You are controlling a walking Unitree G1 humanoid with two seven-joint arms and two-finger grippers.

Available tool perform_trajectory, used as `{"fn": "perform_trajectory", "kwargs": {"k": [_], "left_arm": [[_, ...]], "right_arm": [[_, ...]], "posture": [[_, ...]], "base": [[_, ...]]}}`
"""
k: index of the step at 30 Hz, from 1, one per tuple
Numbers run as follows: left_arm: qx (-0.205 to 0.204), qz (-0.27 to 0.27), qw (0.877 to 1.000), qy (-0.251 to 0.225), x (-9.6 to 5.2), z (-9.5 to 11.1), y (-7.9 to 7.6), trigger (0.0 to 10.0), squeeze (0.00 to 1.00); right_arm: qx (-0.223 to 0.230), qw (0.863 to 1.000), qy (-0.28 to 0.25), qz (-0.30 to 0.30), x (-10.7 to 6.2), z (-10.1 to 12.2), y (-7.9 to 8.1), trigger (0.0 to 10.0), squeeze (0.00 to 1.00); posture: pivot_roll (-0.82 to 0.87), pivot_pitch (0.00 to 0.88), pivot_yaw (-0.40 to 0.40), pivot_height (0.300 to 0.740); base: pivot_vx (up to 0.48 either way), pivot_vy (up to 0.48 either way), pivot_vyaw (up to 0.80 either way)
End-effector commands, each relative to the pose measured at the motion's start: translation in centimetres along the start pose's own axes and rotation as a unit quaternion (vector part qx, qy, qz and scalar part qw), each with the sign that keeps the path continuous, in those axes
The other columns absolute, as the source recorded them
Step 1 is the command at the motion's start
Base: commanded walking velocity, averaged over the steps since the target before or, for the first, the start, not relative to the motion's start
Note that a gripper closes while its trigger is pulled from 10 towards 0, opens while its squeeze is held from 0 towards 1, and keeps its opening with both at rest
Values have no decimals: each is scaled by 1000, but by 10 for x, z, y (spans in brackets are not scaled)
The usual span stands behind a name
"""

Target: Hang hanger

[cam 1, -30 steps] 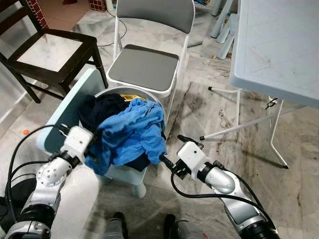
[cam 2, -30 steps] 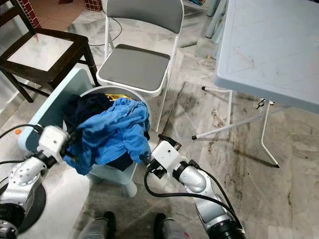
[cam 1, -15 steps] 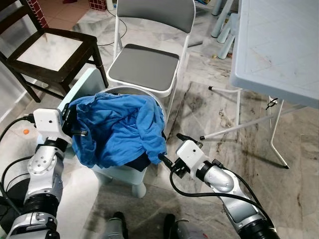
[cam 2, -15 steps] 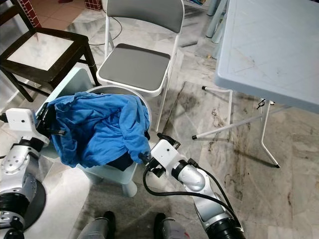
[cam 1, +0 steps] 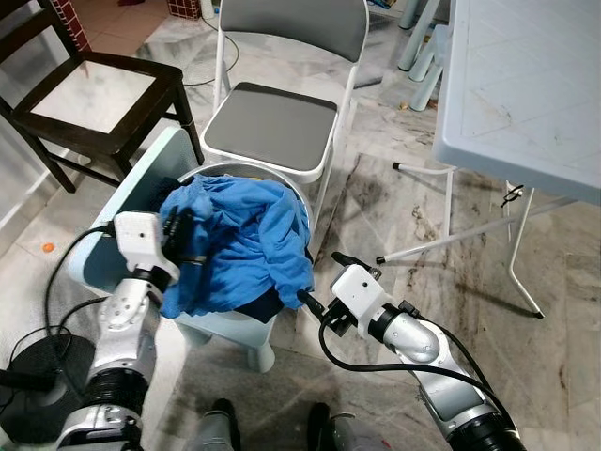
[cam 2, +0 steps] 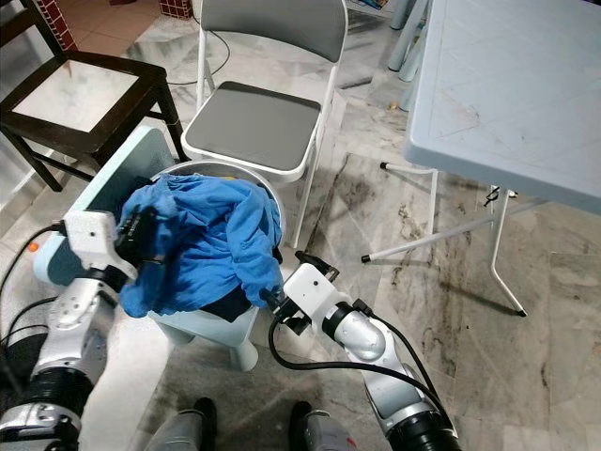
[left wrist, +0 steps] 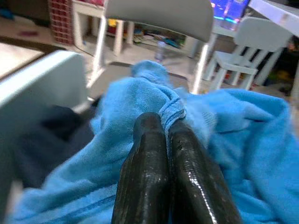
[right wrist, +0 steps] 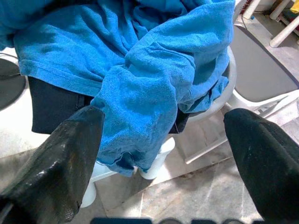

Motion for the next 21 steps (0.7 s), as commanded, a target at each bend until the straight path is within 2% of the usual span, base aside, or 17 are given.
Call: {"fn": "perform_trajectory", "kwargs": {"k": [1,2,4,8,9,10,11,12,13,14,16,17,20,21], "left_arm": [[3,-13,1000,9,0,-3,-6,10000,847],[-4,-19,1000,14,-1,-6,-11,10000,1000],[-7,-20,1000,22,-3,-11,-13,10000,1000],[43,-18,998,42,-13,-21,-11,10000,1000],[43,-18,998,42,-13,-21,-11,10000,1000],[83,10,996,42,-21,-20,1,10000,1000],[97,24,994,40,-25,-19,6,10000,1000],[97,24,994,40,-25,-19,6,10000,1000],[129,29,991,36,-30,-16,8,10000,1000],[129,29,991,36,-30,-16,8,10000,1000],[197,25,980,24,-41,-13,7,10000,1000],[216,25,976,25,-46,-16,6,10000,1000],[226,26,973,31,-49,-19,6,10000,1000],[259,4,966,21,-49,-16,-2,10000,1000]], "right_arm": [[1,1000,18,2,-3,-10,1,10000,0],[1,1000,19,0,-4,-10,1,10000,0],[1,1000,20,-1,-4,-11,0,10000,0],[1,1000,22,-2,-6,-12,0,10000,0],[1,1000,22,-2,-6,-12,0,10000,0],[1,1000,24,-2,-6,-13,0,10000,0],[1,1000,25,-2,-7,-14,0,10000,0],[1,1000,25,-2,-7,-14,0,10000,0],[2,1000,26,-1,-7,-14,0,10000,0],[2,1000,26,-1,-7,-14,0,10000,0],[2,1000,27,1,-6,-15,1,10000,0],[3,1000,27,3,-5,-15,2,10000,0],[3,1000,27,6,-4,-15,3,10000,0],[3,1000,26,8,-3,-14,4,10000,0]], "posture": [[128,281,-85,740],[126,280,-85,740],[124,280,-85,740],[122,282,-85,740],[122,282,-85,740],[127,286,-85,740],[127,286,-85,740],[127,286,-85,740],[130,289,-87,740],[130,289,-87,740],[141,292,-91,740],[146,292,-92,740],[148,292,-93,740],[156,294,-96,740]], "base": [[0,0,0],[0,0,0],[0,0,0],[0,0,0],[0,0,0],[0,0,0],[0,0,0],[0,0,0],[0,0,0],[0,0,0],[0,0,0],[0,0,0],[0,0,0],[0,0,0]]}}
Point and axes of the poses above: a point about 5 cm out from each wrist's last joint towards the gripper, its own x axis pointing out of the wrist towards the gripper, its own z axis along the axis of the wrist's last joint, y = z × x, the point moved 6 cm from there along x, pointing out of the wrist towards the gripper, and after that the axes turned 2 degrees about x, right-handed, at the moved point
